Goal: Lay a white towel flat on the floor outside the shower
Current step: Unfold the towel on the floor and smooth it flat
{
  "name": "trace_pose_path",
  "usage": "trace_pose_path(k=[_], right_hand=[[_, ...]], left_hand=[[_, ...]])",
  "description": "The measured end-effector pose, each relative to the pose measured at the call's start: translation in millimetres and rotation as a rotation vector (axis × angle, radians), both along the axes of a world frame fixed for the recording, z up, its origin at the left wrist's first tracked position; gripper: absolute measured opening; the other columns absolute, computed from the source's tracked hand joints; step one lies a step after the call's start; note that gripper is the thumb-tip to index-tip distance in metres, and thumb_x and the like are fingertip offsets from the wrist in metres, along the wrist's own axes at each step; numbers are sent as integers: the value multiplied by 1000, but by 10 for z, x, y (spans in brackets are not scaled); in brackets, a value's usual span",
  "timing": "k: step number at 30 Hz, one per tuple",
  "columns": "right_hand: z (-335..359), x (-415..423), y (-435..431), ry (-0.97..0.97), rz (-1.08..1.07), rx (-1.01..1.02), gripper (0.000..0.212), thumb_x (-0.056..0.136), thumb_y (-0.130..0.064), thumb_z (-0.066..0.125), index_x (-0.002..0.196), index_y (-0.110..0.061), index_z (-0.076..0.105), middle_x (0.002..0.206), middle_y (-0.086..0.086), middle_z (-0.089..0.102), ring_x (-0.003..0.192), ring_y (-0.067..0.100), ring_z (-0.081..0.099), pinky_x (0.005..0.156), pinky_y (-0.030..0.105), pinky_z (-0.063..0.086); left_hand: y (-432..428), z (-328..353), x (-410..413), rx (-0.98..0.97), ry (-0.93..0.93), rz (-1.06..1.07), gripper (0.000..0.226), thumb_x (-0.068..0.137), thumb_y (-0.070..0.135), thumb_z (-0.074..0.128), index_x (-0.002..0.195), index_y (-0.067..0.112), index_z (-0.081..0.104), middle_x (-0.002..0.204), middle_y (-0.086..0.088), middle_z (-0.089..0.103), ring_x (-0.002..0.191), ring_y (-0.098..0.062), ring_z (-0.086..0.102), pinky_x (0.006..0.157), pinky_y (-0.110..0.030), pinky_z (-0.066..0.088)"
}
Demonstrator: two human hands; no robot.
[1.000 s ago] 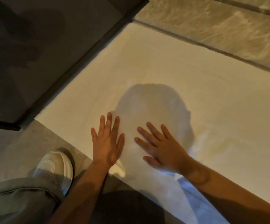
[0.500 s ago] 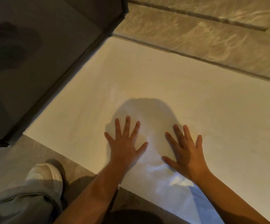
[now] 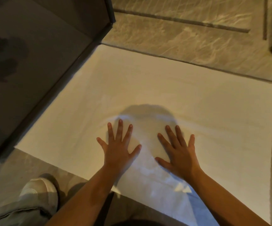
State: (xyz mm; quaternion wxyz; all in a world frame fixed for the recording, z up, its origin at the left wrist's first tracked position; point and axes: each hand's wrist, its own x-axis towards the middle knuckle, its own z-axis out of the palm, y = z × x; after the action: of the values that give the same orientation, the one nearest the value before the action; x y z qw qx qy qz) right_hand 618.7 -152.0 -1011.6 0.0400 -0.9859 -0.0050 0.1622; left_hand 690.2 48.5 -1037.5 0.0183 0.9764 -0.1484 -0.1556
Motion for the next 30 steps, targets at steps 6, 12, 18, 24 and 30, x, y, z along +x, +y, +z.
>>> trace_pose_path(k=[6,12,18,24,30], right_hand=[[-9,62,-101,-14,18,11,71,76,-62,33,130,-18,50,140,15,46,127,43,40,80,72,40],[-55,-78,-376,-40,-109,54,73,82,-64,27,132,-15,45,144,19,39,131,46,33,85,72,34],[-121,-323,-623,-69,-360,83,87,76,-77,1,143,-26,24,154,4,4,141,30,-2,101,71,16],[-41,-465,-603,-1,-341,45,79,86,-67,6,137,-17,38,148,17,33,134,43,26,87,75,31],[1,-431,-646,-37,-328,53,73,87,-64,22,134,-13,42,145,21,37,131,48,32,86,74,33]], left_hand=[[-47,35,20,7,12,4,77,77,73,17,141,39,-9,153,1,-22,137,-32,-25,103,-70,-3],[-134,137,79,-67,-96,-20,70,80,61,31,141,28,24,156,-10,7,141,-37,-2,103,-68,10],[-183,15,304,-7,-42,-25,74,78,70,21,142,39,-2,156,-2,-8,139,-31,-16,100,-72,8],[-95,-72,281,-20,-102,-31,74,76,73,21,141,43,2,157,-2,2,140,-26,-13,100,-72,10],[-294,-22,333,-81,-186,-147,68,79,61,31,139,30,28,153,-11,19,141,-30,-3,104,-64,4]])
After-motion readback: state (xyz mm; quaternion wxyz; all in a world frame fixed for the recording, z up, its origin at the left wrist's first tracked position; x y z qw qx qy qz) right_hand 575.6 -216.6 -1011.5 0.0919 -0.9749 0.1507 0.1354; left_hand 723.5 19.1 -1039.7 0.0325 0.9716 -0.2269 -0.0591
